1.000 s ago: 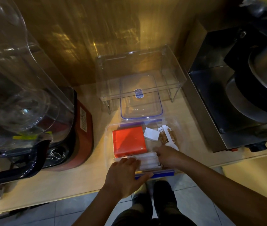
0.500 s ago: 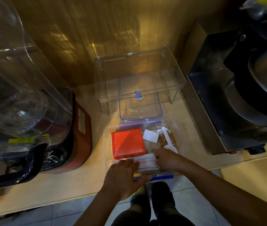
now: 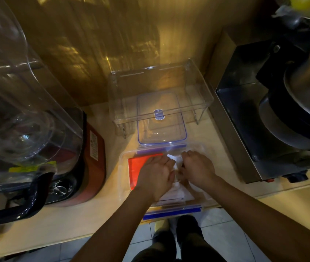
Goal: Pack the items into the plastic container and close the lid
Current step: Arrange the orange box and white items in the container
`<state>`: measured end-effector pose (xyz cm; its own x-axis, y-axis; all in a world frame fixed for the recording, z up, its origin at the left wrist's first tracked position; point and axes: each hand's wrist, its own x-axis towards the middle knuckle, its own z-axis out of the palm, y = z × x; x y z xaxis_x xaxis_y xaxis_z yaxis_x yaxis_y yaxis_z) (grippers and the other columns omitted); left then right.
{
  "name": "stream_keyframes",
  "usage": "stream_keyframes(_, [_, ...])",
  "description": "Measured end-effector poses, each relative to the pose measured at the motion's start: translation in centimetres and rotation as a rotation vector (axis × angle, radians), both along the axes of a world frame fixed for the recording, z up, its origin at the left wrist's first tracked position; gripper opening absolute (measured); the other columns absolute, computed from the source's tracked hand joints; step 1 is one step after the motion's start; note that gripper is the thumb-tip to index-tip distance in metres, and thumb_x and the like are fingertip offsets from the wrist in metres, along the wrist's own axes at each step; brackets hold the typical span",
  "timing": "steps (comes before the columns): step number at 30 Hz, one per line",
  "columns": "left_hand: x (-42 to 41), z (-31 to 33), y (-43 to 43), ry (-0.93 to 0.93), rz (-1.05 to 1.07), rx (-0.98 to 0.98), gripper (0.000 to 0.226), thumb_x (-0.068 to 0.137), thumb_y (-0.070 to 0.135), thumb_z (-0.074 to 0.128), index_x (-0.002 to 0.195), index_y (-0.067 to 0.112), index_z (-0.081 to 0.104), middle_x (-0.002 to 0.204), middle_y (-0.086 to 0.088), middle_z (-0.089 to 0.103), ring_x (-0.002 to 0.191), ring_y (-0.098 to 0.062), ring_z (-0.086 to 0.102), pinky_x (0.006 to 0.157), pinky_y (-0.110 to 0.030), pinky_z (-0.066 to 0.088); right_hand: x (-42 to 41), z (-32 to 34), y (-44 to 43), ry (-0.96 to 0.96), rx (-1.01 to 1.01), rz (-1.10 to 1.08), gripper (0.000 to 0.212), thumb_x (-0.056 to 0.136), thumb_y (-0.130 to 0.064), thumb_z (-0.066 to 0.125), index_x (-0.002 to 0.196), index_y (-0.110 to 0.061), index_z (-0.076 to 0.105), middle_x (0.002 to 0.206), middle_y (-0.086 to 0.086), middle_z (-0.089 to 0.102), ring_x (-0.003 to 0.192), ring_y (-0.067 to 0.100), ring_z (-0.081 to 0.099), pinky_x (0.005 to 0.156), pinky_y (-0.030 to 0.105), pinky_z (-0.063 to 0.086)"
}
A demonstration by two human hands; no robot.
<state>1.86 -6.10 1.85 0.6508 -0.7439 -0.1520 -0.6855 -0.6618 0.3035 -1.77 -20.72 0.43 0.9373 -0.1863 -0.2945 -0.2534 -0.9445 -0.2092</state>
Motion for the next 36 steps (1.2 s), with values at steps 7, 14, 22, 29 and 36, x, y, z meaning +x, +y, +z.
stream_keyframes(7, [0.1, -4.1, -0.7, -0.052, -0.135, 0.222, 0.060, 0.096, 0.047, 0.030, 0.146, 0.015, 0.021, 0.157, -0.007, 0.023, 0.146, -0.027, 0.006, 0.117, -0.045, -0.002, 0.1, -1.7, -0.2, 0.030, -0.212, 0.210, 0.039, 0.086, -0.034, 0.050, 0.117, -0.011, 0.053, 0.122, 0.010, 0.059, 0.116, 0.027, 0.048, 0.100, 0.038, 0.032])
stream_keyframes(14, [-0.3, -4.7, -0.4, -0.106, -0.125, 0.215, 0.056, 0.097, 0.045, 0.027, 0.145, 0.016, 0.024, 0.155, -0.010, 0.026, 0.144, -0.029, 0.015, 0.117, -0.045, 0.002, 0.6, -1.9, -0.5, 0.013, -0.150, 0.195, 0.038, 0.093, -0.017, 0.039, 0.130, -0.012, 0.043, 0.134, 0.010, 0.054, 0.121, 0.029, 0.047, 0.099, 0.038, 0.035])
stream_keyframes(22, [-0.4, -4.5, -0.5, -0.121, -0.138, 0.256, 0.058, 0.096, 0.041, 0.031, 0.146, 0.015, 0.017, 0.158, -0.011, 0.018, 0.145, -0.029, 0.009, 0.117, -0.047, 0.000, -0.2, -0.9, -1.7, -0.025, -0.142, 0.392, 0.035, 0.086, -0.015, 0.050, 0.121, -0.012, 0.053, 0.127, 0.009, 0.059, 0.119, 0.026, 0.051, 0.101, 0.039, 0.034])
stream_keyframes(29, [-0.2, -4.5, -0.2, -0.102, -0.135, 0.245, 0.059, 0.096, 0.043, 0.030, 0.147, 0.017, 0.017, 0.158, -0.007, 0.017, 0.146, -0.024, 0.007, 0.117, -0.043, -0.004, -1.5, -0.7, -2.4, 0.158, -0.324, 0.680, 0.044, 0.082, -0.020, 0.063, 0.124, -0.017, 0.053, 0.138, 0.009, 0.049, 0.131, 0.026, 0.040, 0.110, 0.047, 0.025])
stream_keyframes(36, [-0.2, -3.0, -0.1, -0.037, -0.097, 0.155, 0.049, 0.094, 0.039, 0.038, 0.136, 0.015, 0.041, 0.150, -0.008, 0.036, 0.142, -0.024, 0.021, 0.115, -0.039, 0.009, -1.3, -1.7, -2.2, 0.187, -0.437, 0.706, 0.033, 0.088, -0.015, 0.055, 0.121, -0.011, 0.057, 0.130, 0.014, 0.057, 0.123, 0.032, 0.047, 0.109, 0.049, 0.032])
